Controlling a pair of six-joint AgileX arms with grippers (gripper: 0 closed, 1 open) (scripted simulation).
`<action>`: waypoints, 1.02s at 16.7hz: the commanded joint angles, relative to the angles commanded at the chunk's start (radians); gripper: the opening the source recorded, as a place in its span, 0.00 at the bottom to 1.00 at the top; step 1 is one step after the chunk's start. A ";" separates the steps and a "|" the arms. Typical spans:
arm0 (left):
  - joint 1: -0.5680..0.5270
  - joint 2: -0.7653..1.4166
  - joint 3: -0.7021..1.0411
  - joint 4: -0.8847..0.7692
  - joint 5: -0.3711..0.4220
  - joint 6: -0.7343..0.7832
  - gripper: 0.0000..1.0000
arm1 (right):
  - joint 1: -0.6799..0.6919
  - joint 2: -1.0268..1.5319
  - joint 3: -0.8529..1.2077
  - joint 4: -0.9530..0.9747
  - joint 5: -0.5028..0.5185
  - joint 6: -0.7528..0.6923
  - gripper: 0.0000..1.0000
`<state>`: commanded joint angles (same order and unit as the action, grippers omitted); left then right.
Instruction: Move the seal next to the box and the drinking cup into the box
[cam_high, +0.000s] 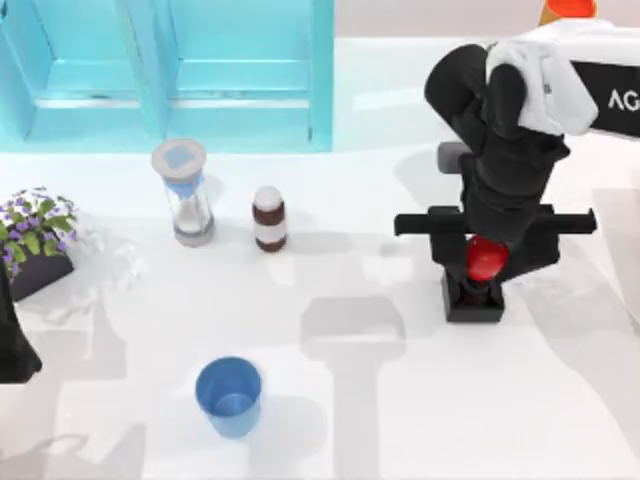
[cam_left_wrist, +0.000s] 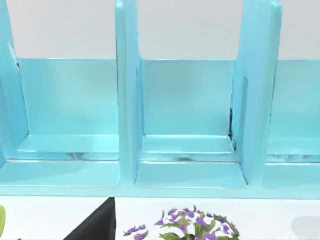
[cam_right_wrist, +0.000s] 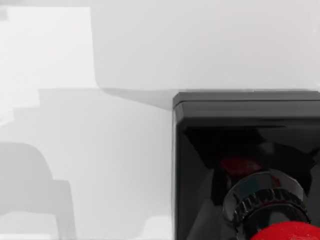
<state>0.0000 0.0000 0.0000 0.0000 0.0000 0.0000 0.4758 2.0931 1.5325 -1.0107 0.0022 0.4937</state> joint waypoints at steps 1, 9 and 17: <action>0.000 0.000 0.000 0.000 0.000 0.000 1.00 | 0.000 0.000 0.000 0.000 0.000 0.000 0.17; 0.000 0.000 0.000 0.000 0.000 0.000 1.00 | 0.000 0.000 0.000 0.000 0.000 0.000 0.00; 0.000 0.000 0.000 0.000 0.000 0.000 1.00 | -0.093 -0.072 0.045 -0.114 0.000 -0.089 0.00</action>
<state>0.0000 0.0000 0.0000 0.0000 0.0000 0.0000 0.3829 2.0207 1.5771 -1.1245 0.0024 0.4045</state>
